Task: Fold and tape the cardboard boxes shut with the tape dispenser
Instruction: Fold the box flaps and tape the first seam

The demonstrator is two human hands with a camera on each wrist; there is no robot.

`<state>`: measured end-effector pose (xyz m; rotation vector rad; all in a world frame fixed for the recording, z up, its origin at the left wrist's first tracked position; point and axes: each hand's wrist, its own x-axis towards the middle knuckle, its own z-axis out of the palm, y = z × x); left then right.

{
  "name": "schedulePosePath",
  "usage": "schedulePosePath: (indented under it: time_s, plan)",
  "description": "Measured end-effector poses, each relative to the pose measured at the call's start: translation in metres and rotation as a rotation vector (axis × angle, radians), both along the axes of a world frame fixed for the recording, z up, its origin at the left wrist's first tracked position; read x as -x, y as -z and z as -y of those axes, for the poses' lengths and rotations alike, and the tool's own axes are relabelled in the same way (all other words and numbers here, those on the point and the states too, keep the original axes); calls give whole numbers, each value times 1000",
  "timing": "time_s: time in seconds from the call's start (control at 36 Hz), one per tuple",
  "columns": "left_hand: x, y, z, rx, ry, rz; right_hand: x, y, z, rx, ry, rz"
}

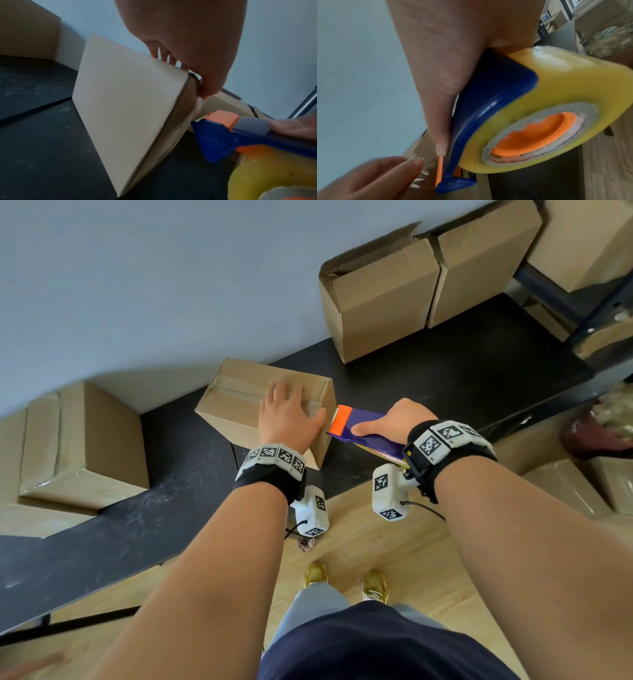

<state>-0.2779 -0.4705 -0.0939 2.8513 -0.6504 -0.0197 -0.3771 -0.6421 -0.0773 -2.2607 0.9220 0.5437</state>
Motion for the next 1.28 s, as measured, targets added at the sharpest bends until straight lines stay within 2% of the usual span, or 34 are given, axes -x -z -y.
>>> schedulePosePath:
  time_s: [0.08, 0.28, 0.44, 0.67, 0.83, 1.0, 1.28]
  plan:
    - [-1, 5, 1, 78, 26, -33, -6, -3, -2, -34, 3, -11]
    - [-6, 9, 4, -103, 124, -96, -19, -5, -6, -73, 28, -23]
    - [-5, 9, 7, -159, 126, -89, -25, -6, -7, -92, 55, -36]
    - [-4, 8, 11, -228, 124, -92, -18, 1, -8, -232, 184, -29]
    - [0, 8, 12, -228, 110, -98, -10, -13, -3, -326, 184, -61]
    - [-1, 6, 13, -235, 96, -133, -9, -17, -1, -246, 173, -36]
    - [3, 6, 29, -267, 5, -175, -12, -26, 2, -310, 75, -93]
